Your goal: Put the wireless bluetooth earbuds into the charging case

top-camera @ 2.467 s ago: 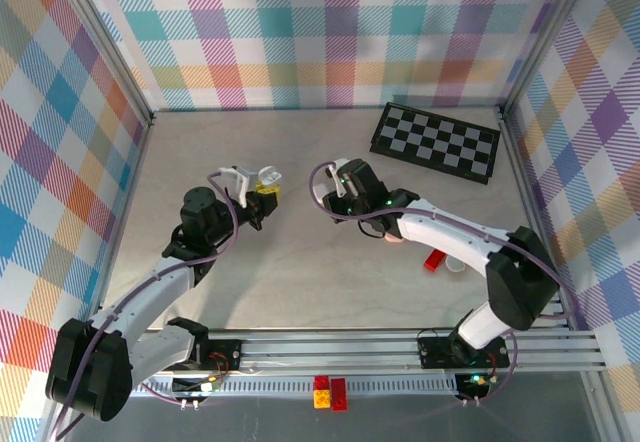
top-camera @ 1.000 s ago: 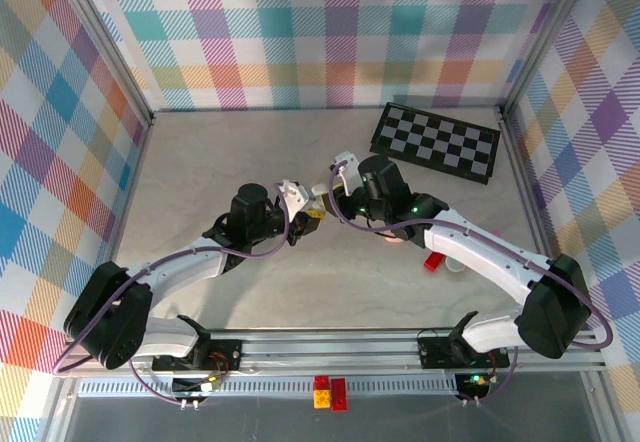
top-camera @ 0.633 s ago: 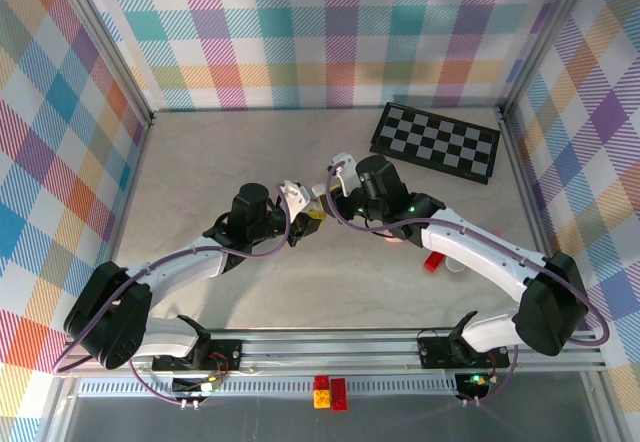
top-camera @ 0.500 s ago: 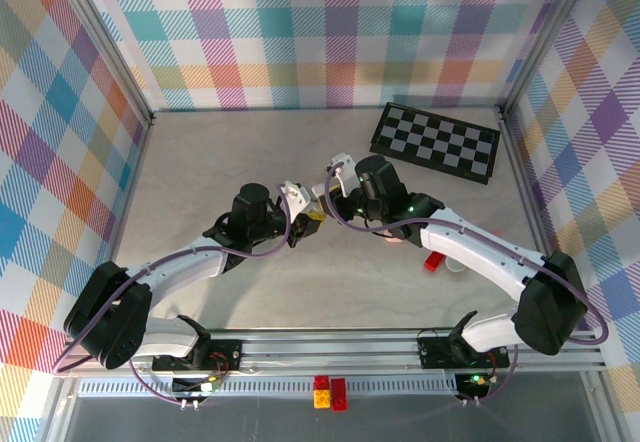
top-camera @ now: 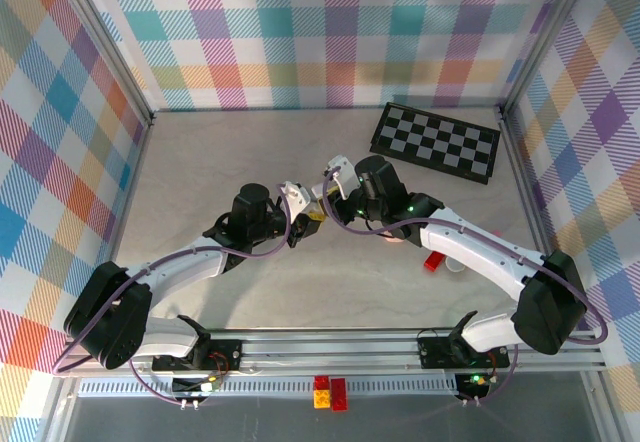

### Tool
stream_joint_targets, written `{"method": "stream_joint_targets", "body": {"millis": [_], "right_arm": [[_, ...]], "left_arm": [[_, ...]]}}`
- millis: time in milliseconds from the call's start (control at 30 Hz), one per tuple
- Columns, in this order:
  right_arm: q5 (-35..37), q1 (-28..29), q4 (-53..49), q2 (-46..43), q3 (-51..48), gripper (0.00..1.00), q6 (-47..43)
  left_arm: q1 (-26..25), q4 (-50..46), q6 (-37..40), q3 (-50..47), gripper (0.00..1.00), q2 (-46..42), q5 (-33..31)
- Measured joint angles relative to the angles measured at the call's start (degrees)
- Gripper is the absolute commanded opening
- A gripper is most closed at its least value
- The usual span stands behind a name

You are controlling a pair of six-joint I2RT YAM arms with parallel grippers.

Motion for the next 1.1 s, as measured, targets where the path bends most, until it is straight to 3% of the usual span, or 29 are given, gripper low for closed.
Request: {"method": "stream_joint_targets", "body": {"millis": [767, 1100], "right_arm": [[-7.4, -0.7, -0.2, 2.0, 0.0, 0.24, -5.7], [-9.1, -0.7, 0.2, 1.8, -0.3, 0.33, -5.7]], "left_arm": [[0.0, -3.0, -0.2, 0.1, 0.0, 0.0, 1.0], [0.0, -2.9, -0.5, 0.2, 0.0, 0.0, 1.3]]}}
